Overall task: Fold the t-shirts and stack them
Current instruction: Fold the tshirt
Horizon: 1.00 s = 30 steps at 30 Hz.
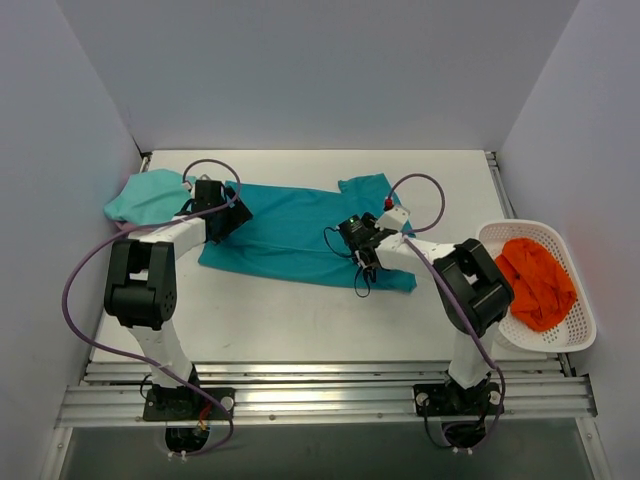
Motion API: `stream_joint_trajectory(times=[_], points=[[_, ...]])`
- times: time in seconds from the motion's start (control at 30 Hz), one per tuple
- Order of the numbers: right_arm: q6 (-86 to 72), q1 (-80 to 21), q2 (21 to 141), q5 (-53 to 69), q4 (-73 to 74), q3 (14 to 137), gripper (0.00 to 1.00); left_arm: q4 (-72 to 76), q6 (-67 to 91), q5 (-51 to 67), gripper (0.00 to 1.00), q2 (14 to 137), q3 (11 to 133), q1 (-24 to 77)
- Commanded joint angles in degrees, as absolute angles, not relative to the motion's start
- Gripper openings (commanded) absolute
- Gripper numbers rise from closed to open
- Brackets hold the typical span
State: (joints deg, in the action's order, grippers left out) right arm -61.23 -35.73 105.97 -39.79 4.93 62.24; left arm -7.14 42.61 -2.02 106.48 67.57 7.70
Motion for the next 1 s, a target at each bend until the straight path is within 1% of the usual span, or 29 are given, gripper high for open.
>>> stream_joint_trajectory(times=[0.0,0.13,0.27,0.37,0.4,0.5,0.77,0.8,0.87,0.93,0.97], points=[[-60.3,-34.3,106.3,-40.6,3.5,61.5,0.74,-4.8,41.6,-1.0,0.94,105.2,67.3,7.2],[-59.6,-32.9,106.6,-40.0,2.1,60.7,0.73,-4.7,41.6,-1.0,0.94,105.7,67.5,7.2],[-59.1,-32.3,107.7,-39.1,0.7,60.6,0.68,-4.2,41.5,-1.1,0.94,106.1,67.4,7.3],[-59.0,-32.3,108.4,-38.5,0.5,60.9,0.56,-4.2,41.4,-1.1,0.94,106.6,67.6,7.2],[-58.8,-32.3,108.5,-38.4,0.5,61.2,0.48,-4.2,41.4,-1.2,0.94,106.7,67.6,7.2],[-58.7,-32.3,108.6,-38.2,0.5,61.4,0.37,-4.1,41.4,-1.3,0.94,107.0,67.7,7.2],[-58.7,-32.4,107.8,-39.5,1.9,61.8,0.32,-3.5,41.4,-1.3,0.94,108.0,67.8,7.2],[-58.6,-32.4,107.6,-39.6,2.1,61.7,0.29,-3.4,41.4,-1.1,0.94,108.2,67.8,7.3],[-58.5,-32.5,107.2,-40.0,2.5,61.8,0.28,-3.3,41.4,-1.1,0.94,108.6,67.7,7.3],[-58.4,-32.3,107.1,-40.1,2.6,62.0,0.22,-3.0,41.4,-0.9,0.94,109.0,67.8,7.3],[-58.4,-32.3,107.1,-40.2,2.7,62.2,0.18,-3.0,41.4,-0.9,0.94,109.1,67.8,7.3]])
